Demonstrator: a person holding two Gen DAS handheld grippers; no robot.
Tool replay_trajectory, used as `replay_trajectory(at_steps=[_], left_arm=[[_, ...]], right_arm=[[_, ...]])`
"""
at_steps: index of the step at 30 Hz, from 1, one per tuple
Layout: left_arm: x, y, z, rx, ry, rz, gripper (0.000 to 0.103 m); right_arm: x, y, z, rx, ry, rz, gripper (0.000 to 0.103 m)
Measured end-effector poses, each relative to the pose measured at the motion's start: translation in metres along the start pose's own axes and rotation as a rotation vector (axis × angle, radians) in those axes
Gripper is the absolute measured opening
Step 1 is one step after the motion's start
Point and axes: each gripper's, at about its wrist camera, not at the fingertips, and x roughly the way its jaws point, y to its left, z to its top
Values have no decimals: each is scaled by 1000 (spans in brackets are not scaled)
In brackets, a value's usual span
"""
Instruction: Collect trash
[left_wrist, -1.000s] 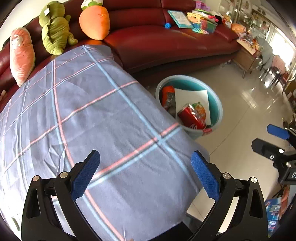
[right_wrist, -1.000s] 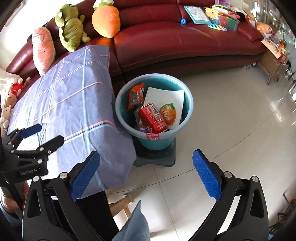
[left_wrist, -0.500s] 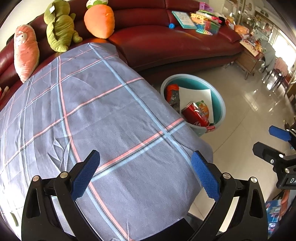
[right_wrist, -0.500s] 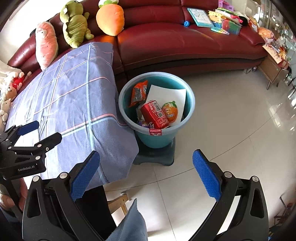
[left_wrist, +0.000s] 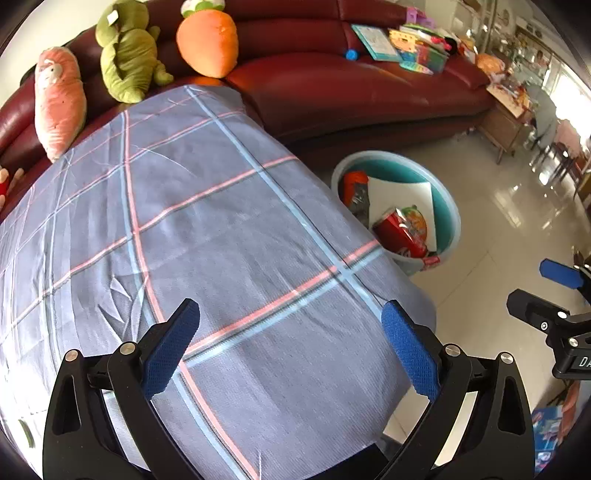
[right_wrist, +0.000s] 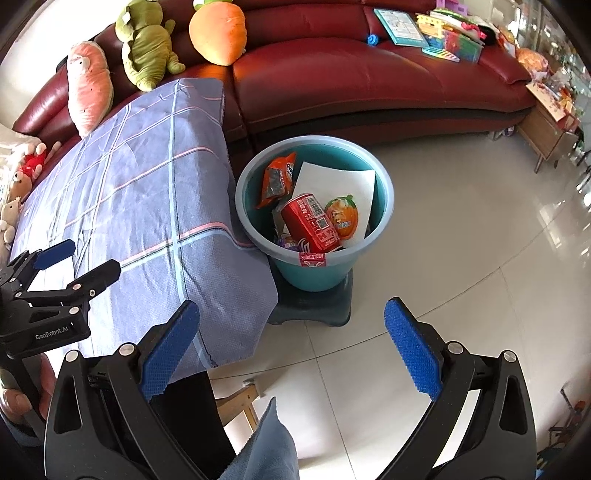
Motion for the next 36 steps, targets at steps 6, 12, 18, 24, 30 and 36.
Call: replay_trajectory(at_steps=[6, 12, 18, 24, 30, 36], left_arm=[[1, 2, 1, -10, 0, 5, 99], [2, 2, 1, -7, 5, 13, 99], [4, 5, 2, -16, 10, 20, 99], [5, 7, 3, -26, 15, 20, 99], [5, 8, 3, -29, 17, 26, 99], [6, 9, 3, -30, 13, 42, 99]], right_arm=[[3, -1, 2, -3, 7, -7, 96], [5, 0, 3, -5, 15, -6, 96], [6, 4, 4, -8, 14, -6, 96], [6, 4, 4, -9, 16, -6, 96], [7, 5, 4, -10, 17, -7, 96], [8, 5, 4, -9, 17, -6, 96]])
